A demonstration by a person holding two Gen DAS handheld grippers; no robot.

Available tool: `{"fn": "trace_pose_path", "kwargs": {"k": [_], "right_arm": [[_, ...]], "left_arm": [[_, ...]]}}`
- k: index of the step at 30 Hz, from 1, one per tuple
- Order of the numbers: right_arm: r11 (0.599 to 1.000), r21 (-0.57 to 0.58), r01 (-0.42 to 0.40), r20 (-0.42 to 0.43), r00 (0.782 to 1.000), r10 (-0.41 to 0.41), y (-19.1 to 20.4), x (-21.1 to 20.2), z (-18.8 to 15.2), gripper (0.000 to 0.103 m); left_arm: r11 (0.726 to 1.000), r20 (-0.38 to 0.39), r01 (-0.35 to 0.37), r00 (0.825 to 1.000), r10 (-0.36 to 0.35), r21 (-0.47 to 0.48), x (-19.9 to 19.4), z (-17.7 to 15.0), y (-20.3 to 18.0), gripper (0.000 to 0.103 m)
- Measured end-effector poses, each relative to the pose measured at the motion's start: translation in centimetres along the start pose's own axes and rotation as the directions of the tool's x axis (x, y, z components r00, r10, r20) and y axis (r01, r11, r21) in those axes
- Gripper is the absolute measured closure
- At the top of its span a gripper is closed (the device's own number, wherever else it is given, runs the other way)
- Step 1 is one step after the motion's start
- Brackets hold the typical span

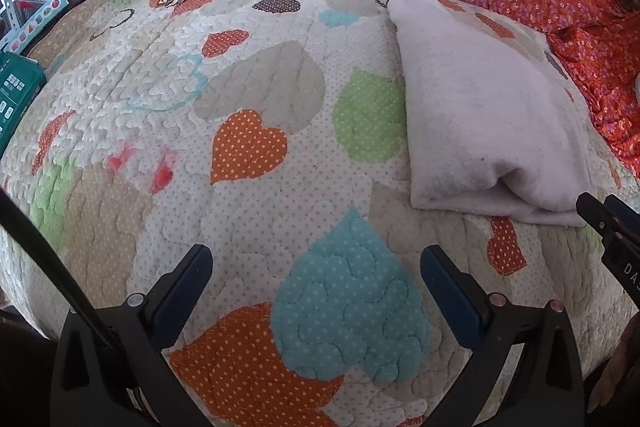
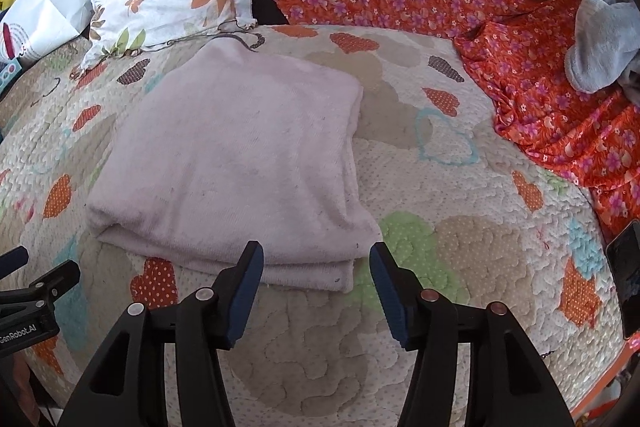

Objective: Fold small clothes

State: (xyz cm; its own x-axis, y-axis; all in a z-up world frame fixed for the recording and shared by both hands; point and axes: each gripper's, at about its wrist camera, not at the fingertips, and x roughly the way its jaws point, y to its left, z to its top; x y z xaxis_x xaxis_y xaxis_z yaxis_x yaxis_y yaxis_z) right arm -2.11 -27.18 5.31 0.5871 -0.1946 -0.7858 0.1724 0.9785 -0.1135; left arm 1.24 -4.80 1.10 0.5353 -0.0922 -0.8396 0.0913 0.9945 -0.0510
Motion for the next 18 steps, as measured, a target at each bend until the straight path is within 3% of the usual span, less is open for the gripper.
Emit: {"fn": "trace_pose_path", "kwargs": {"k": [18], "right_arm": [[0.997, -0.028, 0.066, -0.052, 0.996, -0.067, 0.5, 0.5, -1.0, 0.04]], "left_arm": [[1.0, 0.052, 0.0, 0.999, 0.001, -0.009, -1.2, 0.1, 0.1, 0.0]]}}
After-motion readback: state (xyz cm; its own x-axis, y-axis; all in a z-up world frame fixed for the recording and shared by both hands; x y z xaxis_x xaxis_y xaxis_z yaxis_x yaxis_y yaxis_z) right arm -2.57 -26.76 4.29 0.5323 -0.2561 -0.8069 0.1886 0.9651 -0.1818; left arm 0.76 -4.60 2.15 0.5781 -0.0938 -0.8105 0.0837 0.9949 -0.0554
